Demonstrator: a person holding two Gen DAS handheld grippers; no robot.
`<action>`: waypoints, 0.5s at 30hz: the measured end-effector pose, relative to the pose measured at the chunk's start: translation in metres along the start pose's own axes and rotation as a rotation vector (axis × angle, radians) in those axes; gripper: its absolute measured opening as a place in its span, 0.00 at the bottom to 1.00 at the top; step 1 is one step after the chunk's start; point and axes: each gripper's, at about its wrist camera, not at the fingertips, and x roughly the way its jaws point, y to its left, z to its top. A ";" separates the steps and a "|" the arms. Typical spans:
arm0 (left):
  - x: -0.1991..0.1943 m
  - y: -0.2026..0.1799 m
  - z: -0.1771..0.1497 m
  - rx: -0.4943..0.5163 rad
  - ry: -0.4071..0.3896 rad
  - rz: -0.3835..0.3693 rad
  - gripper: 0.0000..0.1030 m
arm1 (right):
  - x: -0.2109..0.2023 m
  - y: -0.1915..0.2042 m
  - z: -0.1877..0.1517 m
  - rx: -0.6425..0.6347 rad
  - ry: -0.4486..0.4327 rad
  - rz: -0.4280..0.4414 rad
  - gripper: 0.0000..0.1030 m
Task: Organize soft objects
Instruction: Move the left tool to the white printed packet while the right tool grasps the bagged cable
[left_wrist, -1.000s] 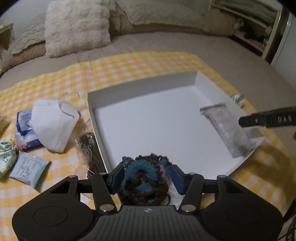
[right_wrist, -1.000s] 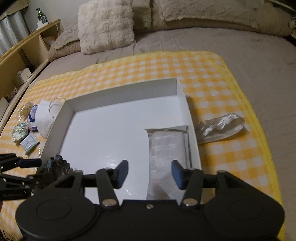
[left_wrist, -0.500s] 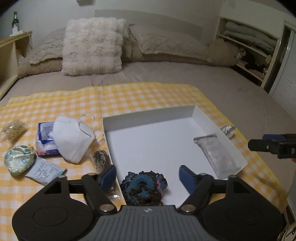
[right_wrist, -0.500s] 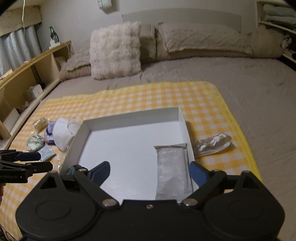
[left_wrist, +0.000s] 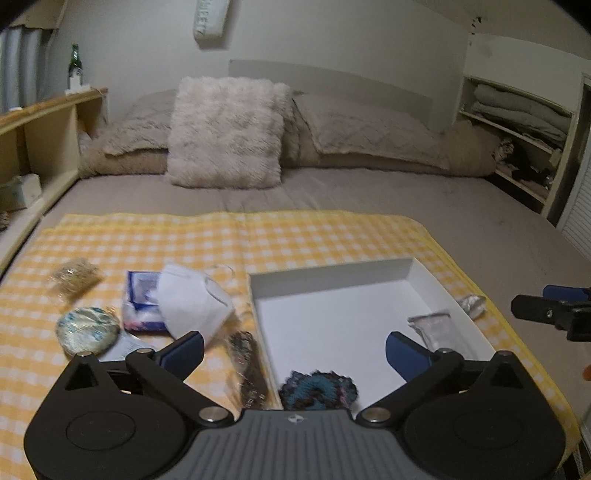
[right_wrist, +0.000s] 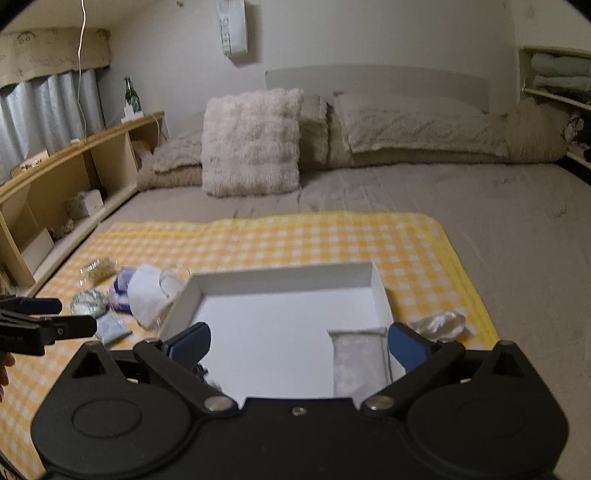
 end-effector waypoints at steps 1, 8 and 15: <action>-0.002 0.002 0.001 -0.002 -0.005 0.009 1.00 | -0.001 0.003 0.001 0.000 -0.012 0.004 1.00; -0.018 0.030 0.006 -0.033 -0.040 0.069 1.00 | 0.008 0.035 0.012 -0.030 -0.066 0.005 1.00; -0.027 0.069 0.007 -0.075 -0.076 0.135 1.00 | 0.020 0.079 0.020 -0.146 -0.133 0.014 1.00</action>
